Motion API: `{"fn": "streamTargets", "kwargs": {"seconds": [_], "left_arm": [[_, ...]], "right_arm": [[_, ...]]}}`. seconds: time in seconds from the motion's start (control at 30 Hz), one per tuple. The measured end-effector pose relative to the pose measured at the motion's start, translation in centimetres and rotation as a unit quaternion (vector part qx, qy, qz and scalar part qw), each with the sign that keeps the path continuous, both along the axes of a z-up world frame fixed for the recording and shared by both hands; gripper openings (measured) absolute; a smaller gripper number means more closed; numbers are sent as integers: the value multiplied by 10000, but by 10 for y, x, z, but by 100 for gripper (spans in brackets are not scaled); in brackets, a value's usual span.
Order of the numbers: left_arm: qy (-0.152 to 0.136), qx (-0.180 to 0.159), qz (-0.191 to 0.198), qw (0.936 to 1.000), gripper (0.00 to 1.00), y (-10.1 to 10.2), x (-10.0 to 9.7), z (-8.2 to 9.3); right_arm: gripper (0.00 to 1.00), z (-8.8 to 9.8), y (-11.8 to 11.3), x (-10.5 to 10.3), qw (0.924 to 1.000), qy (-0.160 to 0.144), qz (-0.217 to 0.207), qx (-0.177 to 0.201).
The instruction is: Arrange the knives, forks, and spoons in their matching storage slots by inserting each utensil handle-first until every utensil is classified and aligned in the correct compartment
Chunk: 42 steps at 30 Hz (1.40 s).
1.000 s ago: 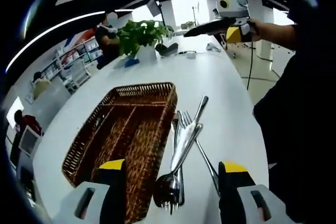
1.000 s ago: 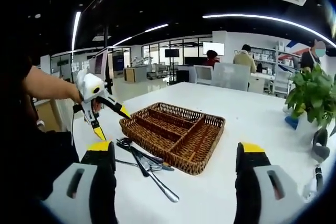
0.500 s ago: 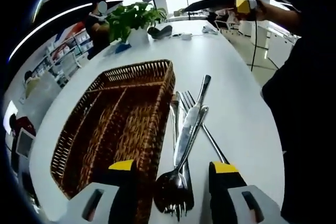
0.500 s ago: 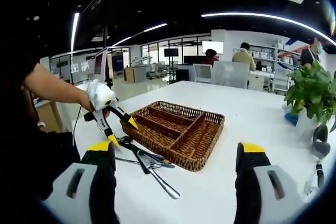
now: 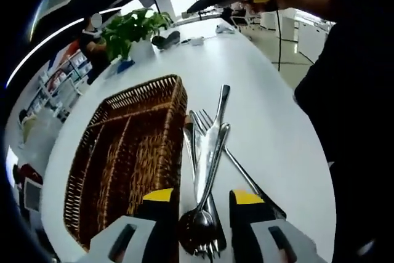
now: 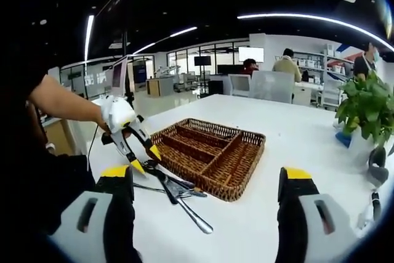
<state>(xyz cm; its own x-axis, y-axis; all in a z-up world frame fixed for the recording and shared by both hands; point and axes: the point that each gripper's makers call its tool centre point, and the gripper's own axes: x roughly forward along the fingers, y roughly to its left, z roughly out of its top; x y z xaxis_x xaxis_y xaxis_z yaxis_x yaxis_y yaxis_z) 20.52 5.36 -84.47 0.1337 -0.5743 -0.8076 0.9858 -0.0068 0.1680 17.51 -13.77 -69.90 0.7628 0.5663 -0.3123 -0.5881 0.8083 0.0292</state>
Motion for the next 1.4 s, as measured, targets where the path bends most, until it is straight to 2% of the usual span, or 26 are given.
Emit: {"fn": "streamTargets", "kwargs": {"seconds": [0.13, 0.3, 0.4, 0.5, 0.53, 0.77, 0.87, 1.03, 1.07, 1.13, 1.17, 1.2, 1.23, 1.3, 1.33, 1.4], "left_arm": [[-22, 145, 23, 9999, 24, -2, 3, -5], [-267, 557, -205, 9979, 18, 6, 4, -11], [-215, 624, -276, 9974, 10, 7, 1, -14], [-241, 707, -340, 9966, 7, 7, 0, -17], [-312, 833, -392, 9953, 7, 10, 1, -18], [-727, 992, -634, 9904, 3, 5, 3, -17], [-756, 1018, -620, 9900, 1, 5, 2, -16], [-622, 988, -553, 9916, 0, 8, -1, -8], [-576, 822, -522, 9936, 0, 3, -1, -4], [-682, 809, -477, 9932, 0, 4, 2, 5], [-647, 786, -462, 9937, 0, 3, 3, 7], [-567, 774, -454, 9943, 0, 3, 1, 7], [-371, 844, -432, 9948, 0, 5, -3, 2], [-269, 988, -476, 9936, 0, 9, -6, -6], [-349, 1046, -573, 9923, 0, 9, -5, -10], [-383, 1138, -524, 9914, 3, 10, -2, -15]], "right_arm": [[98, -1, 0, -1, 10000, 9, -2, -7], [98, -3, -1, -2, 10000, 20, -20, -1], [98, -3, -1, -2, 10000, 23, -13, -7], [98, -2, 0, -1, 10000, 13, -4, -8], [98, -1, 0, -1, 10000, 5, -3, -5], [97, 0, 1, -1, 10000, -8, -2, -7], [97, 0, 1, 0, 10000, -4, -2, -9], [97, 3, -1, 2, 10000, -31, -14, -22], [97, 3, -1, 2, 10000, -34, -15, -21], [97, 4, -1, 2, 10000, -40, -20, -11], [97, 4, -1, 3, 10000, -40, -24, -6], [97, 4, 0, 3, 10000, -38, -23, -7], [97, 4, 1, 3, 10000, -37, -19, -5], [97, 3, 2, 4, 10000, -38, -7, -1], [97, 4, 3, 3, 10000, -44, 0, -1], [97, 3, 4, 3, 10000, -38, 8, 15]]}}
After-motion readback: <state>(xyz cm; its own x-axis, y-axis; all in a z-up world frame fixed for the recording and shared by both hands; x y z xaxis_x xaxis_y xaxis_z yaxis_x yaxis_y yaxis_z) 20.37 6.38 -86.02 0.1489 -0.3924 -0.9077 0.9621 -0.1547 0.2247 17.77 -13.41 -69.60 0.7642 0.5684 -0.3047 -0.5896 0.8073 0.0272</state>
